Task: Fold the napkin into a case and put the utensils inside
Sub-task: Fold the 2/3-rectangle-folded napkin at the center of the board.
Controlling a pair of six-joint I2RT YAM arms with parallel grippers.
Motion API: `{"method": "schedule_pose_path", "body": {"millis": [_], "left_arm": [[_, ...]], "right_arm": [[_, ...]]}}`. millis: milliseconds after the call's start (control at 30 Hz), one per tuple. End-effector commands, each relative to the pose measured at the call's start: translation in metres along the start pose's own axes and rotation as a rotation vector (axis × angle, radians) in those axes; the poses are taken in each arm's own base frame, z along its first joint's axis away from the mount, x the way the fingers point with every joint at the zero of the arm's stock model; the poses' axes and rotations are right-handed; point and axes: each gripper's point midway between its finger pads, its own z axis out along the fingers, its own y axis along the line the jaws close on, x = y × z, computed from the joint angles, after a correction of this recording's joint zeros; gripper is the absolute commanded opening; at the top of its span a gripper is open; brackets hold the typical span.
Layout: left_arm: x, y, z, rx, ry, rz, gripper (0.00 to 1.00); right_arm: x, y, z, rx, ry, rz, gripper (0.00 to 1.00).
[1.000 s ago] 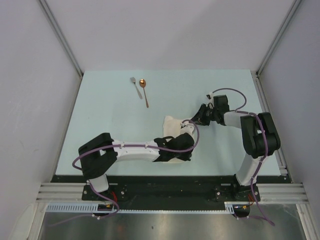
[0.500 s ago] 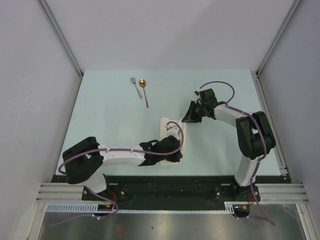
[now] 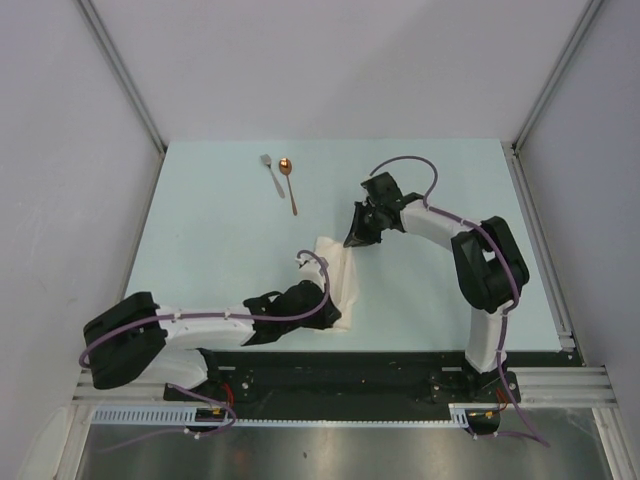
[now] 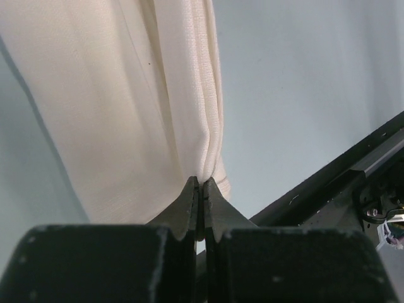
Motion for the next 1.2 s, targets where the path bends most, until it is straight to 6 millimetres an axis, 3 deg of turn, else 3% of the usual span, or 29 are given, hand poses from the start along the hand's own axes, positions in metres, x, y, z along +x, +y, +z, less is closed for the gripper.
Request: {"method": "schedule_pose_path", "body": {"millis": [0, 333, 600, 700, 833, 1000, 1167], "left_arm": [[-0.003, 0.003, -0.010, 0.025, -0.032, -0.043, 0.00], [0.001, 0.021, -0.023, 0.010, -0.057, -0.072, 0.00], [0.001, 0.024, -0.030, 0.032, -0.071, -0.062, 0.01], [0.000, 0.018, -0.030, 0.057, -0.061, -0.048, 0.12], [-0.001, 0.027, -0.029, 0.028, -0.050, -0.051, 0.22], [0.002, 0.034, -0.029, 0.023, -0.036, -0.047, 0.31], [-0.011, 0.022, -0.040, 0.077, -0.073, -0.021, 0.48]], "right_arm": [[-0.014, 0.021, 0.001, 0.022, -0.047, -0.008, 0.08], [-0.011, 0.048, -0.004, 0.012, -0.072, -0.016, 0.09], [-0.017, 0.049, -0.009, -0.013, -0.106, 0.022, 0.04], [-0.016, 0.046, -0.011, -0.025, -0.108, 0.038, 0.00], [-0.014, 0.047, -0.017, -0.037, -0.128, 0.097, 0.00], [-0.007, 0.055, -0.010, -0.088, -0.150, 0.203, 0.00], [-0.004, 0.057, -0.005, -0.093, -0.157, 0.253, 0.00]]}}
